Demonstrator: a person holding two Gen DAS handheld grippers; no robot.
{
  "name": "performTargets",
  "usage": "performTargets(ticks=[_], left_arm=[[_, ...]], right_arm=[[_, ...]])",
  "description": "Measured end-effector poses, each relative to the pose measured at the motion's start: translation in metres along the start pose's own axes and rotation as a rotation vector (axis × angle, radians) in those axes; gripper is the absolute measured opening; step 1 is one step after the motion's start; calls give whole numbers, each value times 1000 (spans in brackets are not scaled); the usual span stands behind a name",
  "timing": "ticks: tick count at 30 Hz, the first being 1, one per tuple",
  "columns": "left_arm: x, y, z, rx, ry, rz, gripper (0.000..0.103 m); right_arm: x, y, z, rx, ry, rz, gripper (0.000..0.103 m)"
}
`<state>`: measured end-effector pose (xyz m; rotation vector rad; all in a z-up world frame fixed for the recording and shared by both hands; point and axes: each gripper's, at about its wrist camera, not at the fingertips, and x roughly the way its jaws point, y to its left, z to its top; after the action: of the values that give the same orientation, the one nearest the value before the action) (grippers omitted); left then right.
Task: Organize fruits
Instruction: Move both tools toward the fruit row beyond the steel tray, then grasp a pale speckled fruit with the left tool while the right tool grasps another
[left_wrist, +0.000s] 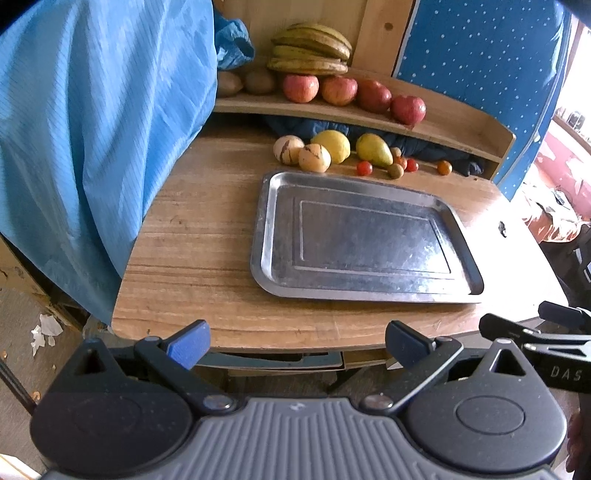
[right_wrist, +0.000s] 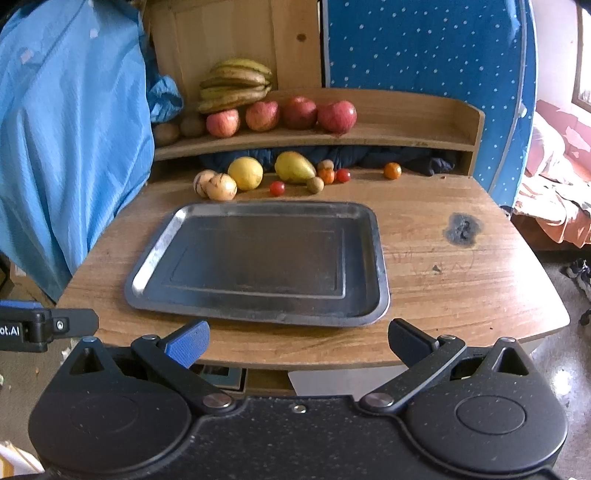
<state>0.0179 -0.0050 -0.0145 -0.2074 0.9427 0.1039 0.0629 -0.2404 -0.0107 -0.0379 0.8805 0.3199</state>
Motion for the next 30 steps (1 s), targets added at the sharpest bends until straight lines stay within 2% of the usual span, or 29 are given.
performTargets(ticks=[11, 14, 22, 30], left_arm=[[23, -16, 12, -21, 56, 56, 102], [31, -21, 18, -35, 70, 65, 102], [52, -39, 36, -84, 77, 33, 102], [69, -65, 60, -118, 75, 77, 102]], right_arm=[[17, -11, 10, -63, 41, 26, 103], [23, -16, 17, -88, 52, 55, 102], [42, -38, 40, -117, 45, 156, 102], [67, -68, 73, -118, 18, 245, 102]])
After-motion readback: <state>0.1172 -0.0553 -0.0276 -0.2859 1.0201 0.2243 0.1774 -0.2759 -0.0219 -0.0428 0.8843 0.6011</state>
